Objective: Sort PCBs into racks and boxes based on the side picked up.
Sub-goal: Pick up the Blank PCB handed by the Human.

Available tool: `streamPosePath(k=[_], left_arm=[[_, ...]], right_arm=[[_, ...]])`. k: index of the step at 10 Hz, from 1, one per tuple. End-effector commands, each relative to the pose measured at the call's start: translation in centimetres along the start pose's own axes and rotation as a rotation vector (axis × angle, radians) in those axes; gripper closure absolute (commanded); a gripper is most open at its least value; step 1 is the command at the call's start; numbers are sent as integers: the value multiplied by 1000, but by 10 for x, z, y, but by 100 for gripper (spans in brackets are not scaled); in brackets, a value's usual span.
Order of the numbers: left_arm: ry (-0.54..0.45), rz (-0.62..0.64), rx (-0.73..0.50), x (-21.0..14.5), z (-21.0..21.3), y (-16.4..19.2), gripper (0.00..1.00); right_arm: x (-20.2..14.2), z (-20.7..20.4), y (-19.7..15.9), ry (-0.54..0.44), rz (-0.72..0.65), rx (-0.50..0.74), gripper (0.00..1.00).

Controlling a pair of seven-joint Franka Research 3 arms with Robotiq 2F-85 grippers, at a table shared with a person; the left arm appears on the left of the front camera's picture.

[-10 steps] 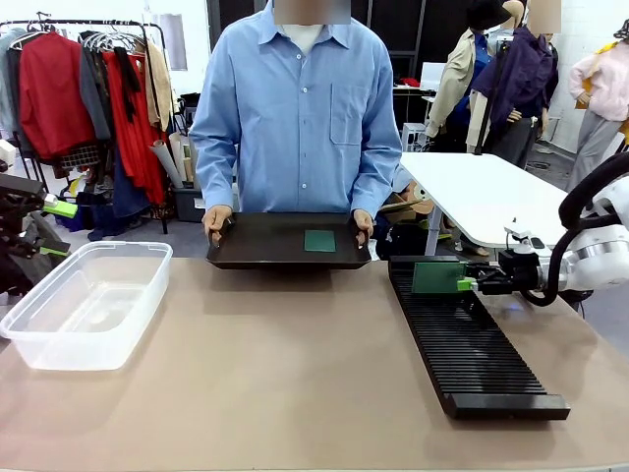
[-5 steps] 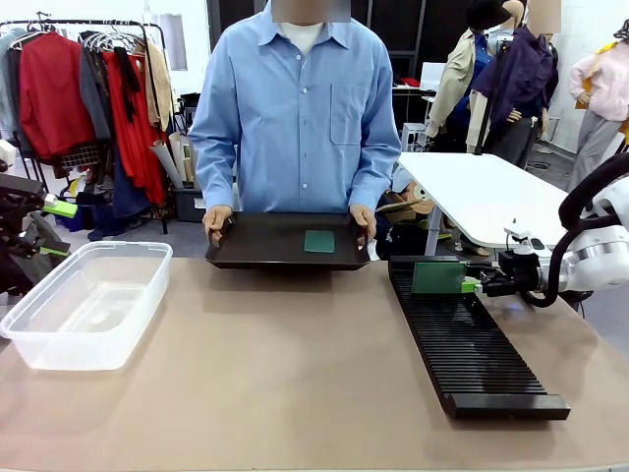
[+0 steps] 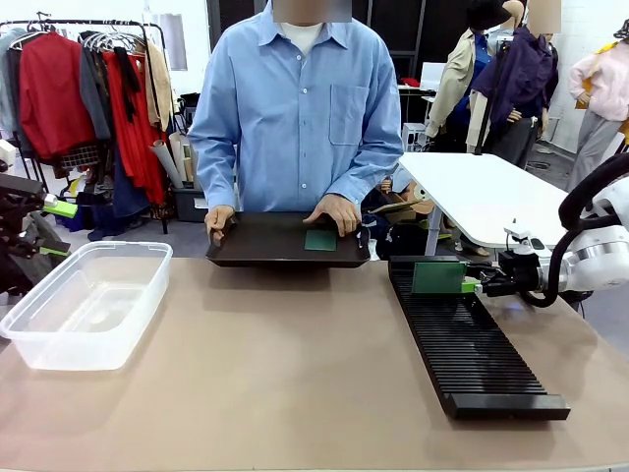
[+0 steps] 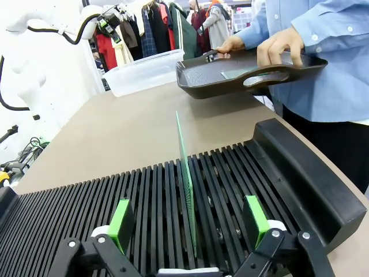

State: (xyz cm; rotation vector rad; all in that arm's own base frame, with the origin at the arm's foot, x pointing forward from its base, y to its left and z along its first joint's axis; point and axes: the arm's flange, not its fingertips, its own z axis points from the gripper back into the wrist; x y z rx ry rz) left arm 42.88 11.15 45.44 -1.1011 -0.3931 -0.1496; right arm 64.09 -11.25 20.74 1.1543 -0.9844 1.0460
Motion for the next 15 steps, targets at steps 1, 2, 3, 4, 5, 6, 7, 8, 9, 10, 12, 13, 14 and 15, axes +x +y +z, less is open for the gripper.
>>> streamPosePath(k=[1,2,3,4,5,6,7,8,9,10,12,13,14,15], left_arm=[[-2,10,4,1,1,-3,0],[-2,10,4,1,1,-3,0],[-2,10,4,1,1,-3,0],[-2,10,4,1,1,-3,0],[-2,10,4,1,1,-3,0],[-2,10,4,1,1,-3,0],[-2,10,4,1,1,-3,0],[-2,10,4,1,1,-3,0],[-2,10,4,1,1,-3,0],[-2,10,4,1,1,-3,0],[-2,10,4,1,1,-3,0],[-2,10,4,1,1,-3,0],[-2,10,4,1,1,-3,0],[-2,10,4,1,1,-3,0]], right_arm=[[3,0,0,0,13,0,0],[3,0,0,0,13,0,0],[3,0,0,0,13,0,0],[3,0,0,0,13,0,0],[3,0,0,0,13,0,0],[0,0,0,0,0,0,0],[30,-2,8,-33,9,21,0],[49,-2,14,-40,14,22,0],[62,0,18,-41,19,14,0],[76,3,25,-39,34,-4,0],[103,3,53,-44,12,-12,0],[114,4,76,-48,-43,-23,0],[126,5,101,-67,-112,-9,0],[134,5,120,-91,-163,2,0]])
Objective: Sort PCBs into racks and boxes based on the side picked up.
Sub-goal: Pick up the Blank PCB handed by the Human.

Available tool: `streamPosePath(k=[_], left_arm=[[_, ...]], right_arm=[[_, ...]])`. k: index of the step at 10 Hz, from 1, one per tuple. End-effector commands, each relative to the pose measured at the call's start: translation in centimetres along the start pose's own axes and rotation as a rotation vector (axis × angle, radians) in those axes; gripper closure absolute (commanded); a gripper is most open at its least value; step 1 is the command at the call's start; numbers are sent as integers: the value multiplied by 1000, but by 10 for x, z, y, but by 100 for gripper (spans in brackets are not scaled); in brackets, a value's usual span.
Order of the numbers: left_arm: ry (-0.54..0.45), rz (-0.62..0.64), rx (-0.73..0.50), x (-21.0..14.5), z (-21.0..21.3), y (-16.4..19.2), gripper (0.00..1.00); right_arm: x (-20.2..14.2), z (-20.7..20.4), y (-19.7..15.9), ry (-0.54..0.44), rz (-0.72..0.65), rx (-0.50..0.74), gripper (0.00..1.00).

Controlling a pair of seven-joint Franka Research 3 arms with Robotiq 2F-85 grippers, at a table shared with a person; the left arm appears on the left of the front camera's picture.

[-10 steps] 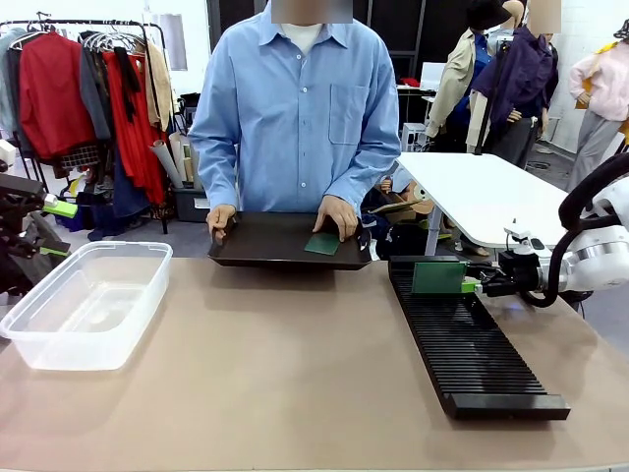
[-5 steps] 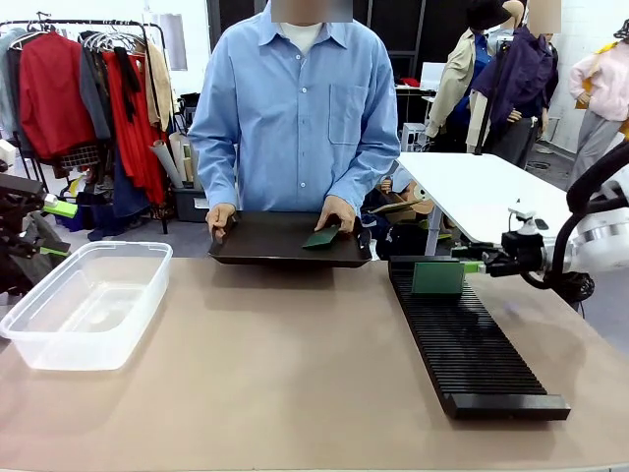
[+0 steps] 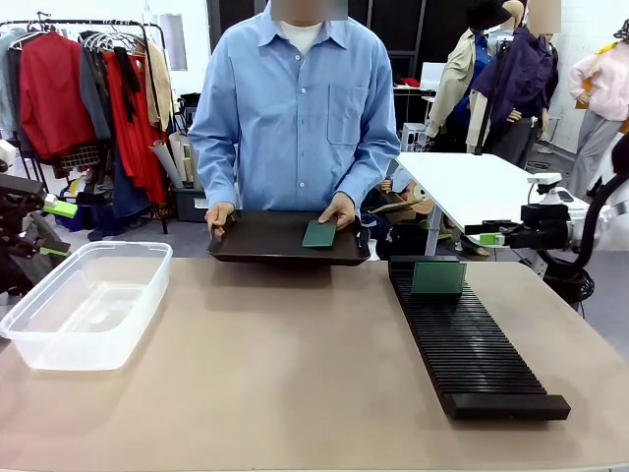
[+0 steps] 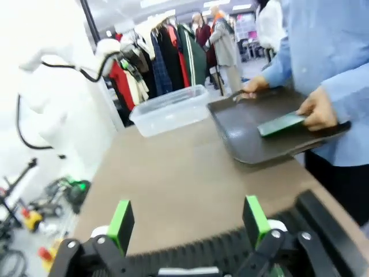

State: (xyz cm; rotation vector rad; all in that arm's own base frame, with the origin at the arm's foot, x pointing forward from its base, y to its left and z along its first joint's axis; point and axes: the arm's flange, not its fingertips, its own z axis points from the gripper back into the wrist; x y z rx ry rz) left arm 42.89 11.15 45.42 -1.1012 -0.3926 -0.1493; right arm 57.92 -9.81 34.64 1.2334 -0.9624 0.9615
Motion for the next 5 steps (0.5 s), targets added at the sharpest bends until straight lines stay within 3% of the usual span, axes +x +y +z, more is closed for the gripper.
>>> streamPosePath(k=[1,5], left_arm=[[-2,10,4,1,1,-3,0],[-2,10,4,1,1,-3,0]], right_arm=[[14,-9,52,-38,-153,-7,0],[14,-22,107,-66,-521,-51,0]])
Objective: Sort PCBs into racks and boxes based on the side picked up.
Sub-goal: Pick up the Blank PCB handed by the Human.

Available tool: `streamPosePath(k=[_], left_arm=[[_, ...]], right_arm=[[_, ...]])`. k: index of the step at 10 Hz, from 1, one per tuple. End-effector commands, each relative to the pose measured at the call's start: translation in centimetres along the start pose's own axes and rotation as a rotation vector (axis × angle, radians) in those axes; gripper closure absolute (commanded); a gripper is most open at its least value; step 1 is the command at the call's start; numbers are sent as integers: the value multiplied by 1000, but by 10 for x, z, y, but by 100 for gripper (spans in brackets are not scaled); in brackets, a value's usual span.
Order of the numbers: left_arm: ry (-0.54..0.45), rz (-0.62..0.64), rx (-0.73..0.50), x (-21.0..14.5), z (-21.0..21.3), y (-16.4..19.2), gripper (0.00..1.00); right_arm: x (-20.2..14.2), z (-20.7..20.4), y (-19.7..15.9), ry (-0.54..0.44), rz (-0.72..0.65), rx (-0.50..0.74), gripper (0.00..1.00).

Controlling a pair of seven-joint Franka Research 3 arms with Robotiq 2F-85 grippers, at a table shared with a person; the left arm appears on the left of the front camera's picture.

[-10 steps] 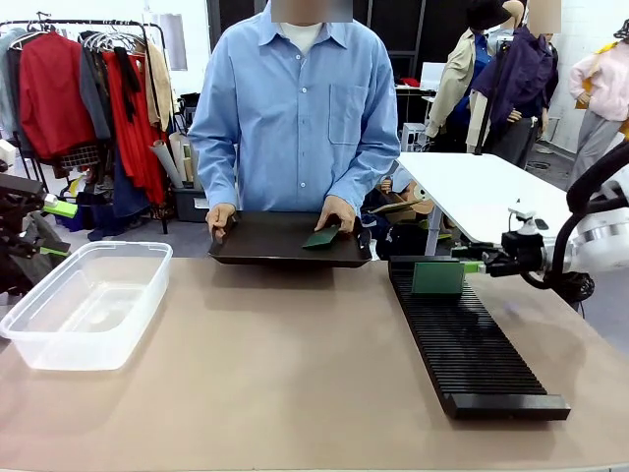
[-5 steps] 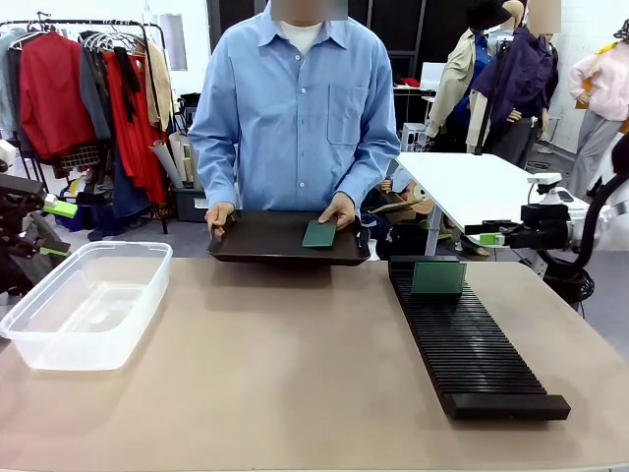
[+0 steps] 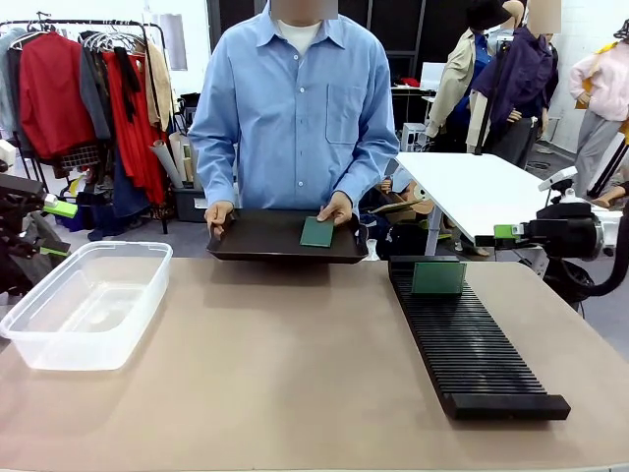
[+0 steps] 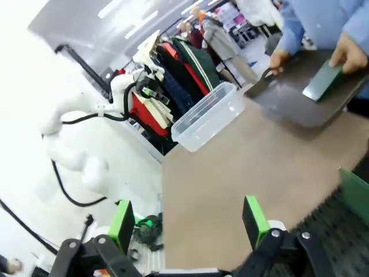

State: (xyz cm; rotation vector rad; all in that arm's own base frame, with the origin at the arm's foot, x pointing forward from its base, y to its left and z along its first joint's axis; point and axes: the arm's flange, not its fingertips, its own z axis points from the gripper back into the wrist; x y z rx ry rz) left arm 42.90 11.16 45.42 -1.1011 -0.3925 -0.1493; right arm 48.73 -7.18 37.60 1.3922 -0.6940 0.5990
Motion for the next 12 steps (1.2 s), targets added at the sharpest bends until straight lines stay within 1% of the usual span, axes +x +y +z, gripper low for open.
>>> streamPosePath(k=[1,2,3,4,5,6,12], left_arm=[[-2,10,4,1,1,-3,0],[-2,10,4,1,1,-3,0],[-2,10,4,1,1,-3,0],[-2,10,4,1,1,-3,0],[-2,10,4,1,1,-3,0],[-2,10,4,1,1,-3,0],[-2,10,4,1,1,-3,0]], right_arm=[[7,-4,22,-16,-186,-70,0],[7,-6,30,2,-224,-103,0],[8,-8,36,25,-224,-127,0],[10,-12,40,35,-207,-125,0],[12,-14,42,33,-186,-79,0],[8,-2,30,11,-203,-106,0],[8,-2,30,11,-203,-106,0]])
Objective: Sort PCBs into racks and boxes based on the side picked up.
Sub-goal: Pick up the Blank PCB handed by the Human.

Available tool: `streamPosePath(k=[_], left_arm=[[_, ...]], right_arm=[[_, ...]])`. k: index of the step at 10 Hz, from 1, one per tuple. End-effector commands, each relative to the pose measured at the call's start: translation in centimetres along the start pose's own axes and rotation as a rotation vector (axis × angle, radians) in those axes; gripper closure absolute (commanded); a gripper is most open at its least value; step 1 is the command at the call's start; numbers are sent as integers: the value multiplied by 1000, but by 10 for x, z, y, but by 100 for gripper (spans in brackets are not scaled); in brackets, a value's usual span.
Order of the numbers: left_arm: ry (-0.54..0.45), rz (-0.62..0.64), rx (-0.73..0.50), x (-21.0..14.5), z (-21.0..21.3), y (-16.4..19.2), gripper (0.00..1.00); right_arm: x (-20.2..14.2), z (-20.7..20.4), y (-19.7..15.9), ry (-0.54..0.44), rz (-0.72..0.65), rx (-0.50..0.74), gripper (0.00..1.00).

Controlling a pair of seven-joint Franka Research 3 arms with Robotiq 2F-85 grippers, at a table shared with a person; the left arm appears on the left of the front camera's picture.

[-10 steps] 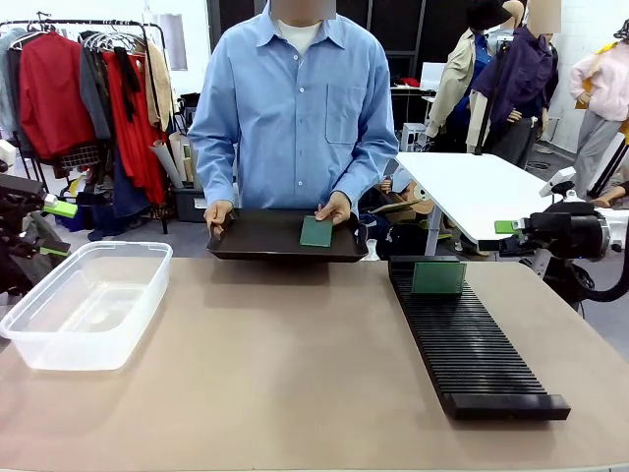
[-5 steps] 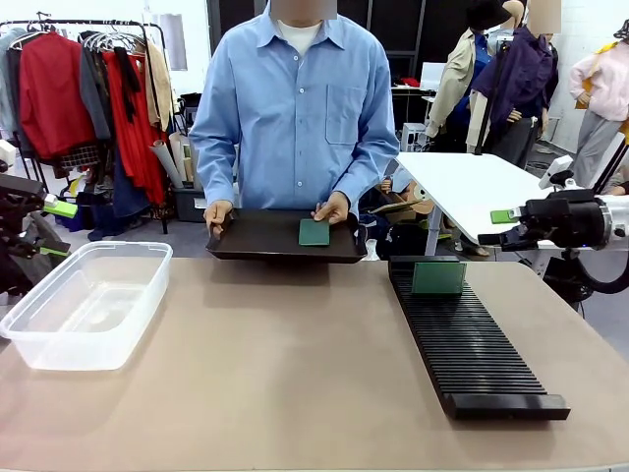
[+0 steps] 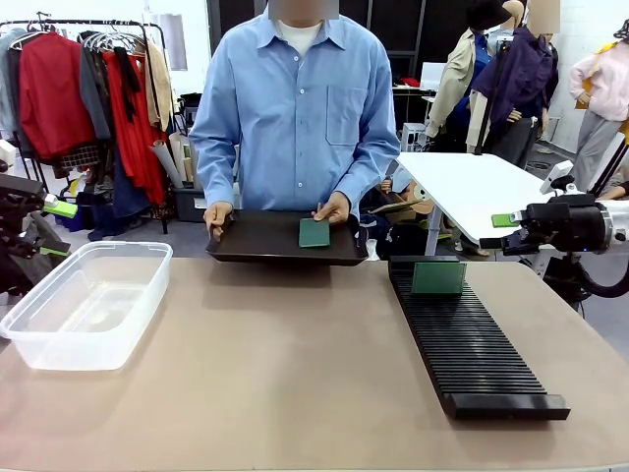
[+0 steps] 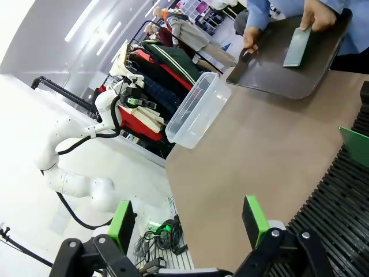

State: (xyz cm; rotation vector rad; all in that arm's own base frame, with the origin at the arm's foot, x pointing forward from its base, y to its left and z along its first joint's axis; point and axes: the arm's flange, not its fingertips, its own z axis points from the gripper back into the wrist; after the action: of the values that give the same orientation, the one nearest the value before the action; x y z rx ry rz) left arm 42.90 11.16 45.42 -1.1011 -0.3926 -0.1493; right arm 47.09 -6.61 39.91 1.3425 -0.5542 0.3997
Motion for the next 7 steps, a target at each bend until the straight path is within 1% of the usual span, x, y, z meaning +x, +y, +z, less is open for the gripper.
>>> streamPosePath(k=[1,7], left_arm=[[-2,10,4,1,1,-3,0],[-2,10,4,1,1,-3,0]], right_arm=[[2,1,2,-1,6,-1,0],[2,1,2,-1,6,-1,0]])
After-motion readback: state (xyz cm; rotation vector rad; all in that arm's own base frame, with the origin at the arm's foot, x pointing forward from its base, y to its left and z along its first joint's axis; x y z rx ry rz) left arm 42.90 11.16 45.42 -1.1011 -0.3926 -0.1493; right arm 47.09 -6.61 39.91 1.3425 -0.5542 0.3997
